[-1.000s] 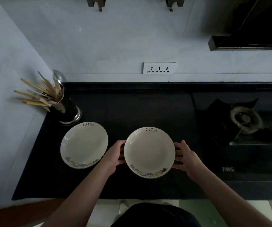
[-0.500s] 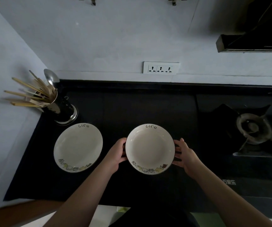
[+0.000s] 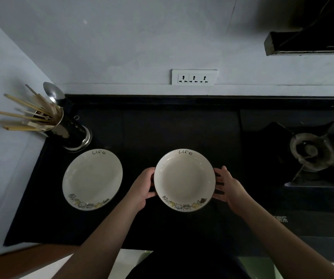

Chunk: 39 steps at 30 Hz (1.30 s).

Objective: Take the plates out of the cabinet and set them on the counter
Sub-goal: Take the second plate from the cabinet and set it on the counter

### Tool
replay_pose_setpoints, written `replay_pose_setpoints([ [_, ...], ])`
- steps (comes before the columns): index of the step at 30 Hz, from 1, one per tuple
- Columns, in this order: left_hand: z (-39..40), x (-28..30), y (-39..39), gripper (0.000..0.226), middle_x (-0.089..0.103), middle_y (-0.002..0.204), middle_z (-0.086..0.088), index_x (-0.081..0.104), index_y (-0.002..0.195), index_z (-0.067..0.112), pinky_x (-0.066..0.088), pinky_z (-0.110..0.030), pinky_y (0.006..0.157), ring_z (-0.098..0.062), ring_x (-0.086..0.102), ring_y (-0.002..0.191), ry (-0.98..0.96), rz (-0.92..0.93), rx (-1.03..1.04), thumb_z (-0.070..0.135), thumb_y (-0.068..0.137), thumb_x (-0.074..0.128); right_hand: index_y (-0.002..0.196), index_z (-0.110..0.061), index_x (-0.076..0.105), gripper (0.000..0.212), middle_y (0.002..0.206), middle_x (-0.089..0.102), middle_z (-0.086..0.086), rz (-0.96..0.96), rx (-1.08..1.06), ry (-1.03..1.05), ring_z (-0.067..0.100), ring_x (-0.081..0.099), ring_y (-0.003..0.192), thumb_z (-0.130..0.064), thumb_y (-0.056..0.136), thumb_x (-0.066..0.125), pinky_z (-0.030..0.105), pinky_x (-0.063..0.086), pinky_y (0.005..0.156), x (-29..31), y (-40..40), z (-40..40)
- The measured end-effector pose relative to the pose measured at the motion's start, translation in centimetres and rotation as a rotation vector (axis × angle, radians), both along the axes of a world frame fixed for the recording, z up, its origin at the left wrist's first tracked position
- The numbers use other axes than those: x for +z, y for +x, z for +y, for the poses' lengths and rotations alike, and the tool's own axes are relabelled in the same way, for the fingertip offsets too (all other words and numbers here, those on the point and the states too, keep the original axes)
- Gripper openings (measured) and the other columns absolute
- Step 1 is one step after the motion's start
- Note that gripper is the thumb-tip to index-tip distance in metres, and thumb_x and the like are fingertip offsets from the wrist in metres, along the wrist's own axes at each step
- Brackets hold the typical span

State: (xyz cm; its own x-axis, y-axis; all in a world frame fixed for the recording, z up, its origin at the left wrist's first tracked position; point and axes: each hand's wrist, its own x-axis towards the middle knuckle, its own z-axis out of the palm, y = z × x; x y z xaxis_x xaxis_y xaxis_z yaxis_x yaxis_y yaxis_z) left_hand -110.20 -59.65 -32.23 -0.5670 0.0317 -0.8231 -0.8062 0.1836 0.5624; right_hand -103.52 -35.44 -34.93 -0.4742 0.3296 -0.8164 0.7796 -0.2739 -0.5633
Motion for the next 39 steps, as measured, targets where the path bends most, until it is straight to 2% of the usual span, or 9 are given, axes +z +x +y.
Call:
replay_pose_setpoints([
  [4, 0.5, 0.1, 0.0, 0.012, 0.062, 0.102, 0.005, 0.059, 0.098, 0.033, 0.052, -0.037, 0.071, -0.013, 0.060, 0.093, -0.010, -0.010, -0.004, 0.037, 0.098, 0.047, 0.128, -0.029, 0.055, 0.043, 0.105, 0.060, -0.004, -0.022, -0.011, 0.034, 0.014, 0.058, 0.086, -0.053, 0.100, 0.033, 0.033, 0.048, 0.062, 0.1, 0.3, 0.5],
  [8, 0.8, -0.3, 0.2, 0.033, 0.060, 0.121, -0.002, 0.053, 0.131, 0.022, 0.055, -0.041, 0.083, -0.020, 0.059, 0.108, -0.090, 0.051, -0.019, 0.031, 0.100, 0.044, 0.121, -0.026, 0.057, 0.039, 0.092, 0.058, -0.010, 0.010, -0.025, 0.073, 0.009, 0.057, 0.081, -0.049, 0.101, 0.032, 0.037, 0.048, 0.078, 0.0, 0.2, 1.0],
  [10, 0.6, -0.5, 0.6, 0.038, 0.056, 0.128, -0.004, 0.048, 0.138, 0.020, 0.055, -0.038, 0.079, -0.020, 0.057, 0.110, -0.101, 0.076, 0.018, 0.028, 0.101, 0.044, 0.109, -0.026, 0.058, 0.035, 0.093, 0.060, -0.008, 0.031, -0.050, 0.061, 0.010, 0.058, 0.082, -0.049, 0.101, 0.033, 0.035, 0.048, 0.075, 0.0, 0.3, 1.0],
  [16, 0.0, -0.7, 1.7, 0.035, 0.059, 0.103, 0.011, 0.054, 0.133, 0.020, 0.051, -0.030, 0.068, -0.004, 0.057, 0.091, 0.002, 0.066, 0.090, 0.029, 0.099, 0.048, 0.092, -0.031, 0.059, 0.034, 0.096, 0.062, -0.007, 0.071, -0.080, 0.062, 0.011, 0.058, 0.086, -0.052, 0.100, 0.033, 0.037, 0.046, 0.082, -0.1, 1.0, 0.5],
  [24, 0.1, -0.2, 1.9, 0.019, 0.062, 0.105, 0.009, 0.061, 0.111, 0.028, 0.052, -0.031, 0.069, -0.005, 0.059, 0.092, 0.016, 0.097, 0.076, 0.028, 0.099, 0.047, 0.092, -0.030, 0.061, 0.036, 0.099, 0.064, -0.007, 0.095, -0.062, 0.029, 0.010, 0.059, 0.088, -0.052, 0.100, 0.033, 0.034, 0.046, 0.079, 0.1, 1.1, 0.8],
  [28, 0.1, -0.1, 2.1, 0.017, 0.059, 0.104, 0.010, 0.060, 0.110, 0.029, 0.051, -0.030, 0.072, -0.003, 0.057, 0.090, 0.028, 0.120, 0.076, 0.028, 0.101, 0.046, 0.110, -0.024, 0.061, 0.040, 0.096, 0.061, -0.011, 0.109, -0.056, 0.029, 0.011, 0.057, 0.088, -0.051, 0.101, 0.032, 0.036, 0.045, 0.086, 0.0, 1.5, 0.8],
  [30, -0.1, 0.0, 2.4, 0.028, 0.060, 0.116, 0.005, 0.059, 0.124, 0.023, 0.052, -0.032, 0.078, -0.007, 0.058, 0.097, 0.051, 0.132, 0.075, 0.028, 0.101, 0.046, 0.121, -0.021, 0.058, 0.044, 0.097, 0.060, -0.012, 0.121, -0.057, 0.028, 0.013, 0.056, 0.092, -0.050, 0.101, 0.033, 0.037, 0.044, 0.089, 0.0, 1.6, 0.7],
  [33, -0.4, 0.4, 2.8, 0.043, 0.053, 0.141, -0.004, 0.047, 0.142, 0.015, 0.050, -0.038, 0.090, -0.017, 0.053, 0.120, 0.088, 0.130, 0.096, 0.029, 0.101, 0.047, 0.134, -0.018, 0.052, 0.050, 0.115, 0.060, -0.005, 0.139, -0.066, 0.012, 0.015, 0.054, 0.101, -0.051, 0.100, 0.034, 0.036, 0.043, 0.091, -0.1, 1.9, 0.7],
  [39, -1.5, 0.5, 3.6, 0.049, 0.043, 0.151, -0.007, 0.039, 0.148, 0.020, 0.039, -0.047, 0.109, -0.024, 0.042, 0.137, 0.205, 0.112, 0.128, 0.028, 0.101, 0.049, 0.140, -0.020, 0.047, 0.052, 0.139, 0.053, 0.000, 0.199, -0.056, 0.011, 0.012, 0.053, 0.108, -0.052, 0.099, 0.035, 0.033, 0.041, 0.092, -0.2, 2.8, 0.6],
])
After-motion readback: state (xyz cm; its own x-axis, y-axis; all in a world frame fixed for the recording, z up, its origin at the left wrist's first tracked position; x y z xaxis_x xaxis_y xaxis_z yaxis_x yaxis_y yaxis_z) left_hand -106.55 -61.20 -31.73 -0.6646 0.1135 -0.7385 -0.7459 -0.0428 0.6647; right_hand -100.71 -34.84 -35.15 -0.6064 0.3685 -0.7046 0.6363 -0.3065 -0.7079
